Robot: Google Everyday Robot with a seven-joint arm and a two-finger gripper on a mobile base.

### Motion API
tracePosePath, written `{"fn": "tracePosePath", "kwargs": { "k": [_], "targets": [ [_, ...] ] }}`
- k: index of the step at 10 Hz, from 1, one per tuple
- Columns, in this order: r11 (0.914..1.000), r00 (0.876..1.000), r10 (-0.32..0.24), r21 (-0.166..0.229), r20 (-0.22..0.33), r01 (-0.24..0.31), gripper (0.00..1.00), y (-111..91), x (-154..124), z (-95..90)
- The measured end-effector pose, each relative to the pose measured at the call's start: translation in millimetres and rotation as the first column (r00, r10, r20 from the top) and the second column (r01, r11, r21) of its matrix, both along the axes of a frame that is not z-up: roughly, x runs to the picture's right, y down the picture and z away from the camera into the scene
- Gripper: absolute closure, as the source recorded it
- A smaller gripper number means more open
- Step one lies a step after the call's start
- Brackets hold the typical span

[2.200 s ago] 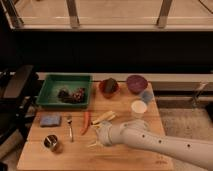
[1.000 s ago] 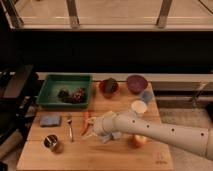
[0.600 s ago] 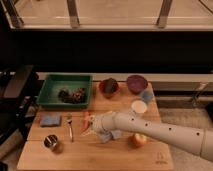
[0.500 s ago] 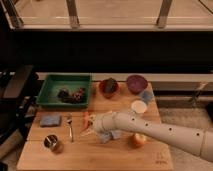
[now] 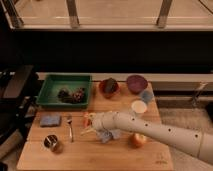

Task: Place pepper in paper cup

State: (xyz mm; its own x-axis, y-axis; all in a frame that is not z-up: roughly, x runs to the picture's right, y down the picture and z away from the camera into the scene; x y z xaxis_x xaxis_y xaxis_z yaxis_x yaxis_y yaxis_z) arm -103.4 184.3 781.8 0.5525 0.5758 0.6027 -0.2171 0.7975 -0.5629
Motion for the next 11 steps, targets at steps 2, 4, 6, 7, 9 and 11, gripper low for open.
{"fn": "tracePosePath", "kwargs": {
  "k": [2,4,6,7,9,11],
  "targets": [
    [0.9995,1.0,0.031,0.011,0.0,-0.031,0.35,-5.8,-3.5,5.2],
    [0.9985,0.999,0.052,0.017,-0.004,-0.052,0.35,-10.4,-5.7,11.5],
    [0.9977,0.998,0.064,0.021,-0.017,-0.064,0.35,-15.0,-8.3,20.0],
    [0.9976,0.997,0.067,0.022,-0.025,-0.066,0.35,-17.8,-10.3,25.6],
    [0.9978,0.997,0.064,0.023,-0.041,-0.063,0.35,-25.7,-14.6,37.4],
    [0.9975,0.997,0.068,0.023,-0.043,-0.067,0.35,-29.4,-13.6,41.0]
  ]
}}
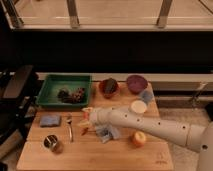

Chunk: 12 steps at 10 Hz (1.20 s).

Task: Place pepper in paper cup

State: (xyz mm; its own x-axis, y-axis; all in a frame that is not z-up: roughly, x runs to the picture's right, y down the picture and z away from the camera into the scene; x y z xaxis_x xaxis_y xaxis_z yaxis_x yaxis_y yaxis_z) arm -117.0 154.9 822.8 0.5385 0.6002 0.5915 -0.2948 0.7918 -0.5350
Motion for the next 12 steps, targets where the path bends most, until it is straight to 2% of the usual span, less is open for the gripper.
{"fn": "tracePosePath", "kwargs": {
  "k": [9,12],
  "targets": [
    [1.0,1.0,-0.004,0.003,0.002,0.004,0.35,0.7,-1.3,-0.5],
    [1.0,1.0,0.004,0.007,-0.017,-0.004,0.35,0.8,-0.3,1.2]
  ]
}}
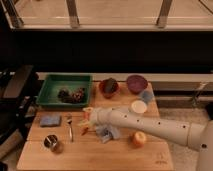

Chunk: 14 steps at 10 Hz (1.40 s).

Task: Place pepper in paper cup

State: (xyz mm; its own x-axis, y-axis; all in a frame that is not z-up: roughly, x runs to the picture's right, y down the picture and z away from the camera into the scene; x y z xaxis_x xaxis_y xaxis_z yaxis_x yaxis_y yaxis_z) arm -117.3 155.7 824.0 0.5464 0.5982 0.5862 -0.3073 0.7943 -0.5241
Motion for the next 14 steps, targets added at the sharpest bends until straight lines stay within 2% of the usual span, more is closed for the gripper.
{"fn": "tracePosePath", "kwargs": {
  "k": [5,8,14],
  "targets": [
    [0.9996,0.999,0.028,-0.007,-0.03,-0.029,0.35,1.8,10.2,7.1],
    [0.9986,0.999,0.048,-0.022,-0.014,-0.048,0.35,1.8,14.1,11.0],
    [0.999,0.999,0.04,-0.021,-0.012,-0.04,0.35,1.0,10.3,10.9]
  ]
}}
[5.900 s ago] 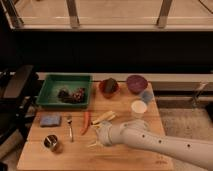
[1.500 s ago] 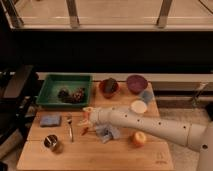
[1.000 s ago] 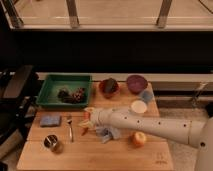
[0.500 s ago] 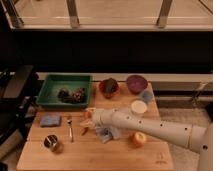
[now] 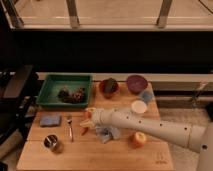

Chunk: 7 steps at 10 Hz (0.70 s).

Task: Place pepper in paper cup

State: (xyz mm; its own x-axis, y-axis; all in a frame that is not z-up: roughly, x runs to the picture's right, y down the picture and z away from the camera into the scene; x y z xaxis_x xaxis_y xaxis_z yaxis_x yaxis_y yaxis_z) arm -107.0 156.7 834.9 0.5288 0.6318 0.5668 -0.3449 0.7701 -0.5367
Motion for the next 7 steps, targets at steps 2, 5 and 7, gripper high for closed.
{"fn": "tracePosePath", "kwargs": {
  "k": [2,5,7],
  "targets": [
    [1.0,1.0,-0.001,-0.001,0.001,0.001,0.35,-0.5,-2.6,-0.1],
    [1.0,1.0,0.005,-0.002,-0.002,-0.005,0.35,-1.4,-1.0,1.8],
    [0.9997,1.0,0.02,-0.012,-0.005,-0.02,0.35,-0.6,2.4,5.4]
  ]
}}
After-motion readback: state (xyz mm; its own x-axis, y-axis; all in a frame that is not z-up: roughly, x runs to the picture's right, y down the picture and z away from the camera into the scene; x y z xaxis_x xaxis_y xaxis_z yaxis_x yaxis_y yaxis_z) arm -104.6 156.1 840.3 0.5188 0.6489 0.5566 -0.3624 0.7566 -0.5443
